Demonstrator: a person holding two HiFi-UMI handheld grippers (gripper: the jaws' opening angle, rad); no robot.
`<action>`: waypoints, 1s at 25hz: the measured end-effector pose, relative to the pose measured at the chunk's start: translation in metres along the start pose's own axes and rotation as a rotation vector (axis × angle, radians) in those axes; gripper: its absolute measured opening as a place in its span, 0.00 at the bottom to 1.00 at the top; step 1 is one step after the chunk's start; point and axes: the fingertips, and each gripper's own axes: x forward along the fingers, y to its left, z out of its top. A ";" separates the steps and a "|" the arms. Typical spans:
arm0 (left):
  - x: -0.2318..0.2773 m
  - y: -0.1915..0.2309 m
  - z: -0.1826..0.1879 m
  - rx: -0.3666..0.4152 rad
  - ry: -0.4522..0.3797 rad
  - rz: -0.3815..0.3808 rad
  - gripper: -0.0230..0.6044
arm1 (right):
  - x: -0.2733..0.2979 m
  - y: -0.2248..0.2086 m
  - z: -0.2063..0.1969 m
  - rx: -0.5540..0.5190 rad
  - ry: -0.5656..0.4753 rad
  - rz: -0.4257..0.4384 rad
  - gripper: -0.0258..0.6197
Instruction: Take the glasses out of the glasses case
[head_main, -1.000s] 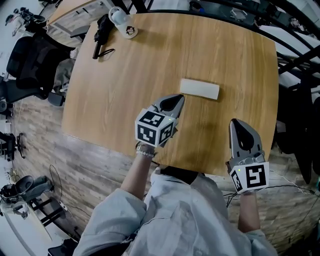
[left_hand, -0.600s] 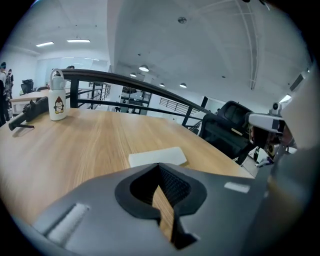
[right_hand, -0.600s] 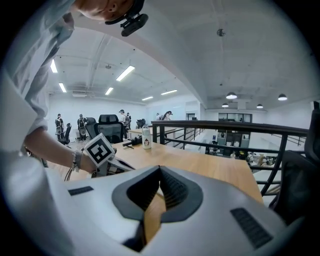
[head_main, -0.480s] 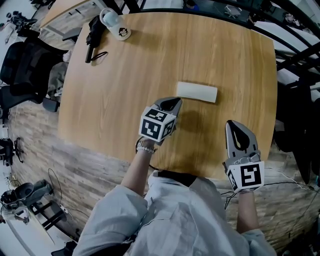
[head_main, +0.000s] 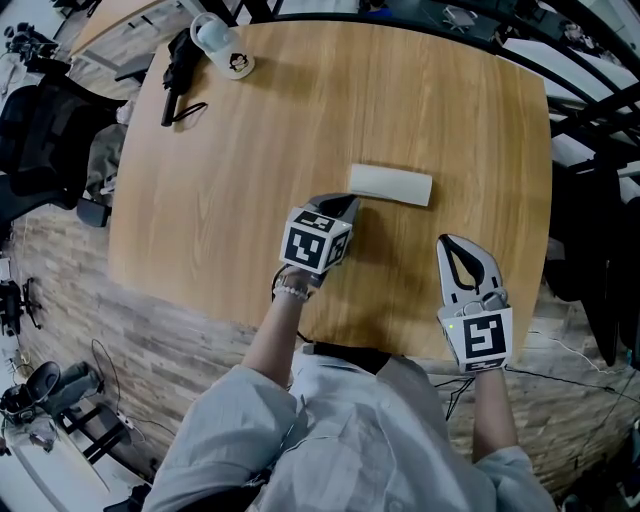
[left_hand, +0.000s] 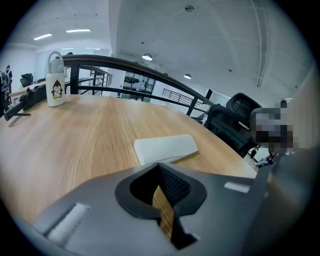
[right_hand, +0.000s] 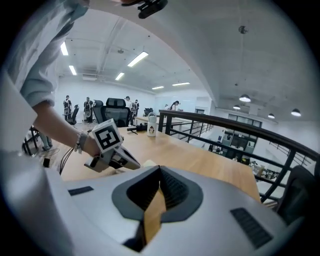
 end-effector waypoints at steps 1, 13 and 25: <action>0.002 0.001 -0.002 -0.010 0.006 -0.004 0.04 | 0.003 0.002 -0.002 -0.026 0.010 0.008 0.04; 0.010 0.010 -0.002 -0.051 0.015 0.002 0.04 | 0.046 -0.009 -0.028 -0.237 0.153 0.041 0.04; 0.014 0.009 -0.004 -0.022 0.054 0.005 0.04 | 0.101 0.000 -0.068 -0.568 0.352 0.221 0.33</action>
